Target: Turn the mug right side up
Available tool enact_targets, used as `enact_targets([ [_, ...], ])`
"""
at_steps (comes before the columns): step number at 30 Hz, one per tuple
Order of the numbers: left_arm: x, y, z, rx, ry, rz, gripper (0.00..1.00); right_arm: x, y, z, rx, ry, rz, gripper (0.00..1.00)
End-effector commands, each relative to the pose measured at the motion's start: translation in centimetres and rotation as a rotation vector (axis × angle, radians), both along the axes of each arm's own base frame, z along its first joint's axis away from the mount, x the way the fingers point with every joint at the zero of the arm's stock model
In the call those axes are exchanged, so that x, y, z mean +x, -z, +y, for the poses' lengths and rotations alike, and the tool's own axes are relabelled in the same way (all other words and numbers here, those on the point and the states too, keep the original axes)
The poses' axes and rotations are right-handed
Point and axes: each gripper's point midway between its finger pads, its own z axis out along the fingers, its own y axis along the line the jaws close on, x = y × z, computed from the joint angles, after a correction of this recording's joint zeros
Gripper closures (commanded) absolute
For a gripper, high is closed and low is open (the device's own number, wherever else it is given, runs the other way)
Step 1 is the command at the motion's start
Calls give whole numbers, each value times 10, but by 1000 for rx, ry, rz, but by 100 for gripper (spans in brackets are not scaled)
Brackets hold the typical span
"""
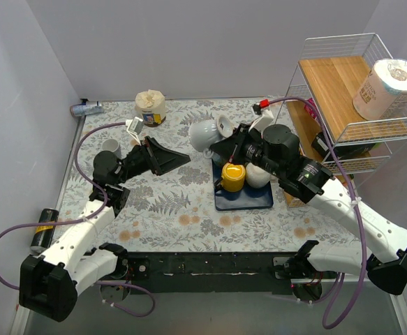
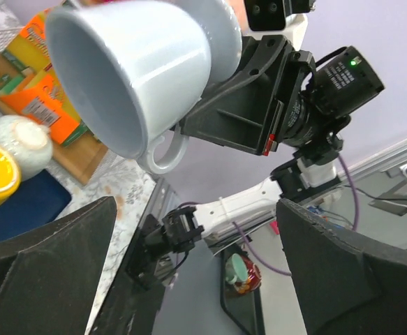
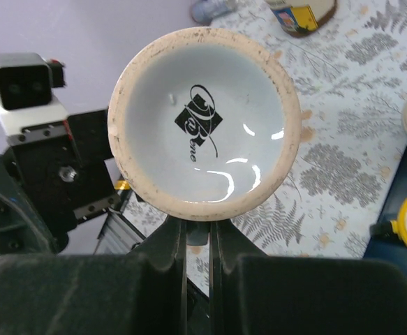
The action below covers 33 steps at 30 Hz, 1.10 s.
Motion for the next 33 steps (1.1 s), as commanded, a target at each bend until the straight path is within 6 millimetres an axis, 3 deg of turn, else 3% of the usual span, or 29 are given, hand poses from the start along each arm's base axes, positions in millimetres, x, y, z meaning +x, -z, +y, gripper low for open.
enact_targets([
  [1, -2, -37, -5, -152, -33, -23, 2, 1, -108, 8, 327, -15, -223, 99],
  [8, 4, -56, -20, -261, -47, 1, 2, -4, -131, 14, 448, -54, -253, 99],
  [13, 7, -72, -30, -299, -14, -37, 4, -5, -126, 22, 493, -84, -214, 99],
  [22, 10, -78, -30, -356, -13, -33, 33, -10, -110, 24, 503, -105, -181, 99],
  [26, 9, -76, -32, -361, 2, -18, 51, -9, -105, 23, 498, -94, -170, 99],
  [32, 9, -74, -33, -359, 11, -8, 66, -9, -99, 25, 492, -100, -157, 99],
  [33, 10, -73, -33, -358, 6, -3, 74, -9, -98, 25, 491, -103, -156, 99],
])
